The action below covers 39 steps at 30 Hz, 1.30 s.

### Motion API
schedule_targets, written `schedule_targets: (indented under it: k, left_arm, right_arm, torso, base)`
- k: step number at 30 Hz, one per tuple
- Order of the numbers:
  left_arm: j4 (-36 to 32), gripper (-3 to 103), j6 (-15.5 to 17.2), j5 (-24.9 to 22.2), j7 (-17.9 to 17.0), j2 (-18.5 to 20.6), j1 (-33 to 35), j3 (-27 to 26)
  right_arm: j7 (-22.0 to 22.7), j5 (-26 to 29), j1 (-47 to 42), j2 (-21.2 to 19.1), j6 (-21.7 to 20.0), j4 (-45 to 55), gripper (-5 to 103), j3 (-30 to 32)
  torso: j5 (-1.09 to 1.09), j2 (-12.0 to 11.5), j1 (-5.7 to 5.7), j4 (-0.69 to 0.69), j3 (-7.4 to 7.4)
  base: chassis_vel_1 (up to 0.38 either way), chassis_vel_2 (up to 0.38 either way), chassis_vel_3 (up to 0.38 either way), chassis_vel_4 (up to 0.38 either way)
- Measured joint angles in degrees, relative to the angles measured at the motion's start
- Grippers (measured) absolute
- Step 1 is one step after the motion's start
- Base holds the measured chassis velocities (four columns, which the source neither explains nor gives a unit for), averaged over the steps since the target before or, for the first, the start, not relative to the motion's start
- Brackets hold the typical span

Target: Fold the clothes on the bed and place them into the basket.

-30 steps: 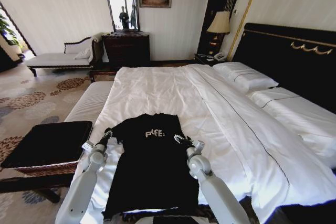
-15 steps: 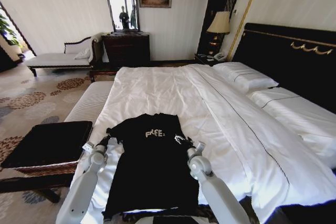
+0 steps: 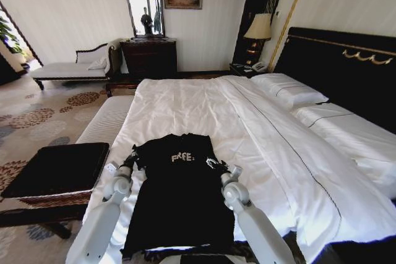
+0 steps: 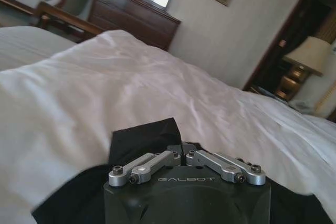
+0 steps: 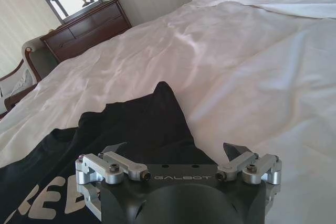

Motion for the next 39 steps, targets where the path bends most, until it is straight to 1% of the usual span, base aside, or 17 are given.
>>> schedule_targets:
  k: [2,3,5,8,16,21,22,24,25,26,27,28,32,34,36,38,39]
  left_arm:
    - [-0.47,0,0.18,1.17,0.20,0.85,-0.63,4.21]
    - [-0.47,0,0.18,1.17,0.20,0.85,-0.63,4.21]
    - [0.25,0,0.20,2.81,0.75,2.06,-1.71,8.98]
    - [0.99,0,0.19,3.45,1.07,2.48,-1.92,11.08]
    - [3.94,0,-0.51,5.64,2.18,1.61,-0.16,11.55]
    - [4.45,0,-0.64,5.67,1.32,0.40,0.06,10.30]
    - [3.96,5,-0.64,5.45,1.12,0.40,0.38,9.78]
    - [3.73,5,-0.64,5.38,1.10,0.43,0.50,9.62]
    - [2.48,16,-0.59,4.99,1.05,0.82,1.07,9.07]
    - [1.63,16,-0.48,4.78,1.05,1.16,1.44,8.87]
    - [0.55,22,-0.16,4.44,1.05,1.60,1.96,8.67]
    - [0.55,22,-0.16,4.44,1.05,1.60,1.96,8.67]
    - [-2.44,43,0.84,2.08,1.06,3.30,4.70,7.97]
    - [-3.14,43,0.84,1.88,1.05,3.57,5.16,7.66]
    - [-5.02,54,0.85,0.51,0.94,4.15,5.73,7.12]
    - [-6.35,64,0.96,-2.34,0.39,4.73,5.49,6.52]
    - [-6.35,64,0.96,-2.34,0.39,4.73,5.49,6.52]
  right_arm:
    - [0.06,0.03,-0.01,0.00,-0.01,0.30,100,0.06]
    - [0.06,0.03,-0.01,0.00,-0.01,0.30,100,0.06]
    - [0.09,0.24,-0.05,-0.14,-0.03,0.50,100,0.53]
    - [0.09,0.38,-0.14,-0.33,-0.03,0.60,100,1.02]
    - [-0.24,0.89,-0.35,-0.76,-0.03,0.58,100,2.23]
    - [-0.30,0.89,-0.37,-0.69,0.00,0.37,100,2.17]
    - [-0.33,0.85,-0.43,-0.67,0.02,0.30,100,2.13]
    - [-0.35,0.84,-0.45,-0.65,0.02,0.28,100,2.11]
    - [-0.40,0.80,-0.54,-0.60,0.06,0.17,100,2.09]
    - [-0.44,0.79,-0.56,-0.58,0.07,0.10,100,2.07]
    - [-0.51,0.77,-0.57,-0.55,0.08,0.07,100,2.03]
    - [-0.51,0.77,-0.57,-0.55,0.08,0.07,100,2.03]
    - [-0.62,0.76,-0.30,-0.40,0.14,-0.02,100,1.87]
    - [-0.63,0.76,-0.25,-0.39,0.15,-0.02,100,1.86]
    - [-0.65,0.77,-0.23,-0.38,0.16,-0.03,100,1.88]
    - [-0.78,0.76,-0.34,-0.40,0.20,-0.06,100,1.91]
    - [-0.78,0.76,-0.34,-0.40,0.20,-0.06,100,1.91]
  torso:
    - [-0.02,0.00,0.00,0.00,0.00]
    - [-0.02,0.00,0.00,0.00,0.00]
    - [0.00,0.00,0.00,0.01,0.00]
    - [-0.02,0.00,0.00,0.00,0.00]
    - [-0.02,0.00,0.00,0.02,0.00]
    - [-0.02,0.00,0.00,0.00,0.00]
    - [-0.02,0.00,0.00,0.01,0.01]
    - [-0.02,0.00,0.00,0.01,0.00]
    - [-0.02,0.00,0.00,0.01,0.00]
    - [-0.02,0.00,0.00,0.01,0.00]
    - [-0.02,0.00,0.00,0.01,0.00]
    - [-0.02,0.00,0.00,0.01,0.00]
    - [-0.02,0.00,0.00,0.02,0.00]
    - [-0.02,0.00,0.00,0.03,0.00]
    - [-0.02,0.00,0.00,0.03,0.00]
    - [-0.02,0.00,0.00,0.01,0.00]
    - [-0.02,0.00,0.00,0.01,0.00]
  base:
    - [0.000,0.000,0.000,0.000]
    - [0.000,0.000,0.000,0.000]
    - [0.000,0.000,0.000,0.000]
    - [0.000,0.000,0.000,0.000]
    - [0.000,0.000,0.000,0.000]
    - [0.000,0.000,0.000,0.000]
    - [0.000,0.000,0.000,0.000]
    - [0.000,0.000,0.000,0.000]
    - [0.000,0.000,0.000,0.000]
    - [0.000,0.000,0.000,0.000]
    - [0.000,0.000,0.000,0.000]
    - [0.000,0.000,0.000,0.000]
    - [0.000,0.000,0.000,0.000]
    - [0.000,0.000,0.000,0.000]
    - [0.000,0.000,0.000,0.000]
    - [0.000,0.000,0.000,0.000]
    - [0.000,0.000,0.000,0.000]
